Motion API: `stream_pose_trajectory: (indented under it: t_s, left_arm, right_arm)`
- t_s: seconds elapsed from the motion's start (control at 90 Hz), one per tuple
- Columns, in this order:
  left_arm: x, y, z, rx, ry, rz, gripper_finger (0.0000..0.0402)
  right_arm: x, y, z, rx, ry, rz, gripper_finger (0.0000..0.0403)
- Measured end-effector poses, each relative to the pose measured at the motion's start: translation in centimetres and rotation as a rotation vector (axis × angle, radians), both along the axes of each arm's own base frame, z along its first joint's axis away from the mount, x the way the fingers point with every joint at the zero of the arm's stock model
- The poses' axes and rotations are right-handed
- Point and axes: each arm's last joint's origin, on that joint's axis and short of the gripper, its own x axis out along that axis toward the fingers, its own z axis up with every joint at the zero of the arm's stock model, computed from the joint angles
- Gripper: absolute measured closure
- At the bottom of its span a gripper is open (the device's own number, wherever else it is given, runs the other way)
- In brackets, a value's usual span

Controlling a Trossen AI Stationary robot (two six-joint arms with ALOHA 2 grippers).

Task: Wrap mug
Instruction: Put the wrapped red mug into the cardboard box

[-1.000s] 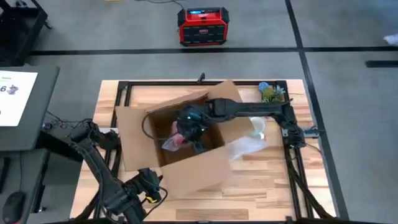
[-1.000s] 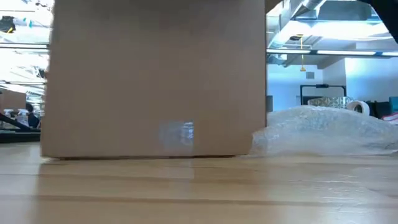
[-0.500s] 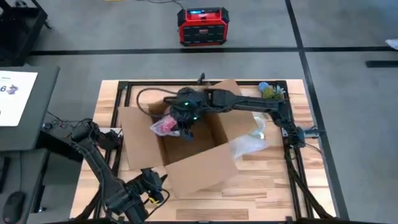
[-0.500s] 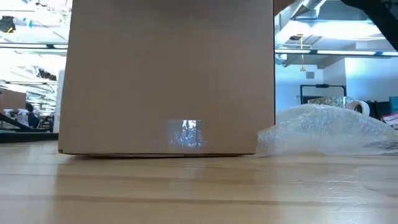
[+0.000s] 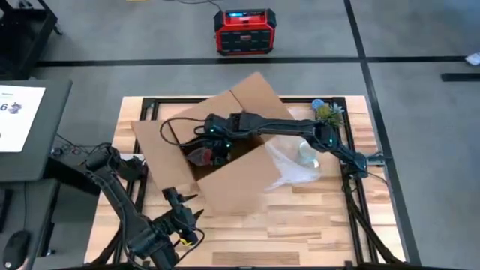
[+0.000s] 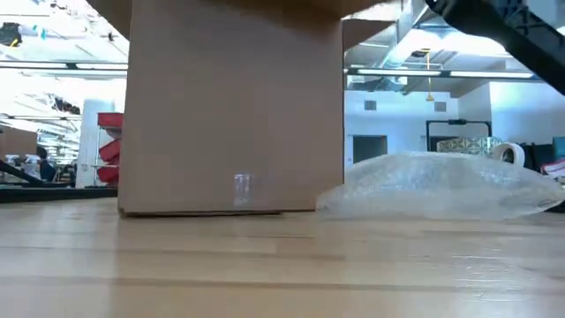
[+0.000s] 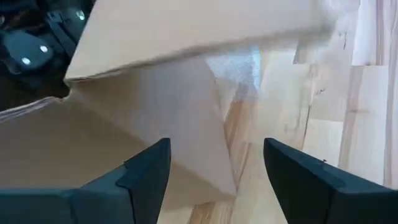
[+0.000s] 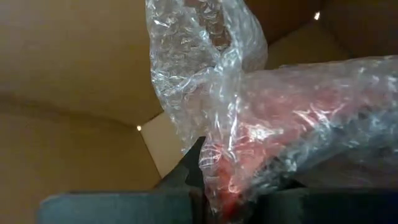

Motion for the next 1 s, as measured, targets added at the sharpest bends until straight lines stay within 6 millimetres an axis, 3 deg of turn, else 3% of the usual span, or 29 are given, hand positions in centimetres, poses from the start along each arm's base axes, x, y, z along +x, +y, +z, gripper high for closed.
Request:
stream_pose_trajectory:
  t_s: [0.244, 0.667, 1.0]
  left_arm:
    - [0.0, 0.0, 0.0, 0.011, -0.005, -0.005, 0.0167]
    - [0.0, 0.0, 0.0, 0.009, -0.006, -0.004, 0.0167]
    - [0.0, 0.0, 0.0, 0.007, -0.007, -0.002, 0.0167]
  right_arm:
    - [0.2, 0.0, -0.2, -0.07, -0.016, 0.02, 0.0351]
    - [0.3, -0.2, -0.2, -0.083, -0.033, 0.02, 0.0191]
    - [0.7, -0.3, 1.0, -0.099, -0.103, 0.028, 0.017]
